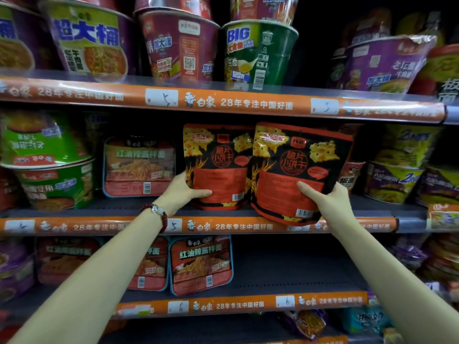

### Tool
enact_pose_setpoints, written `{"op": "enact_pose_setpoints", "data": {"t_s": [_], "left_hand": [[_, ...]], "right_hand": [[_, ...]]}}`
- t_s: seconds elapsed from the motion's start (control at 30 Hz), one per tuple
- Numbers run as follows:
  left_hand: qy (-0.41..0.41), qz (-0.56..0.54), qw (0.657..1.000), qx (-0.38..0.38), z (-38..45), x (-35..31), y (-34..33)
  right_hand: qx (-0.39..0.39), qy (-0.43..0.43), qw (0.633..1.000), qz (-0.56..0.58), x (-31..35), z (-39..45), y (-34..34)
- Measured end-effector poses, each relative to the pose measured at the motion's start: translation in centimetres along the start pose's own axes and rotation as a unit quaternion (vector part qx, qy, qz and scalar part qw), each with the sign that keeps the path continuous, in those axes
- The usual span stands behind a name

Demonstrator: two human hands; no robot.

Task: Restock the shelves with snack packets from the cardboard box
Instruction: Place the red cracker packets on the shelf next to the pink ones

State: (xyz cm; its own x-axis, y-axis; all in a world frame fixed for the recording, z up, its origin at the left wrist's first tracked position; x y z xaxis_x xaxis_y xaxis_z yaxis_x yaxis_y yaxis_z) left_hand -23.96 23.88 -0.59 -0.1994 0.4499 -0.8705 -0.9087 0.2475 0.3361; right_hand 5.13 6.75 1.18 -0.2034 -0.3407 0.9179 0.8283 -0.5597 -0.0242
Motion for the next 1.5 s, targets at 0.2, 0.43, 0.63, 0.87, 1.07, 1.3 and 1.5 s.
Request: {"op": "enact_pose_setpoints", "data": {"t_s": [0.2,0.43,0.63,0.87,1.07,1.3,1.5], "left_hand": [[0.002,0.013,1.000,-0.001,1.2,0.4,0.0],[0.014,0.024,0.999,-0.018,1.7,0.9,-0.8],[0.037,0.003,0.999,-0.009,1.2,1.1,-0.1],[0.059,0.021,0.998,-0.016,0.3,1.5,1.7],[0.049,0.012,0.999,-0.009,-0.8,1.4,2.5],[0.015,0.020,1.000,-0.019,-1.6,0.9,3.2],[-0.011,0.037,0.999,0.022,-2.1,0.4,2.7]], "right_hand": [[0.040,-0.051,0.998,0.019,-1.2,0.7,0.4],[0.048,-0.056,0.997,0.031,-1.2,0.7,0.0],[0.067,-0.049,0.996,0.033,-1.1,0.6,-0.9],[0.092,-0.044,0.994,0.040,-1.4,1.1,-2.2],[0.127,-0.050,0.989,0.049,-1.3,1.6,-5.1],[0.172,-0.050,0.982,0.052,-0.7,2.3,-11.1],[0.225,-0.053,0.973,0.002,-0.7,1.7,-12.7]]}}
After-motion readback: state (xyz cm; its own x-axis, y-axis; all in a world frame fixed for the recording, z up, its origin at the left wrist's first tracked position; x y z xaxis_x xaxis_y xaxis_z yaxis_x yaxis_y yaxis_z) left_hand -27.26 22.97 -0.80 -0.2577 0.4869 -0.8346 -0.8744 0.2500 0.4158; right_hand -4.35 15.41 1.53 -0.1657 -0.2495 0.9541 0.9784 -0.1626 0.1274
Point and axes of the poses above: each hand's wrist, its own z-axis towards the middle knuckle, its own y-axis out of the back of the hand, x = y × z, the point moved 7 cm from there along z, towards the middle knuckle, and after that the axes turned 3 degrees about -y, right-handed, at the moved point
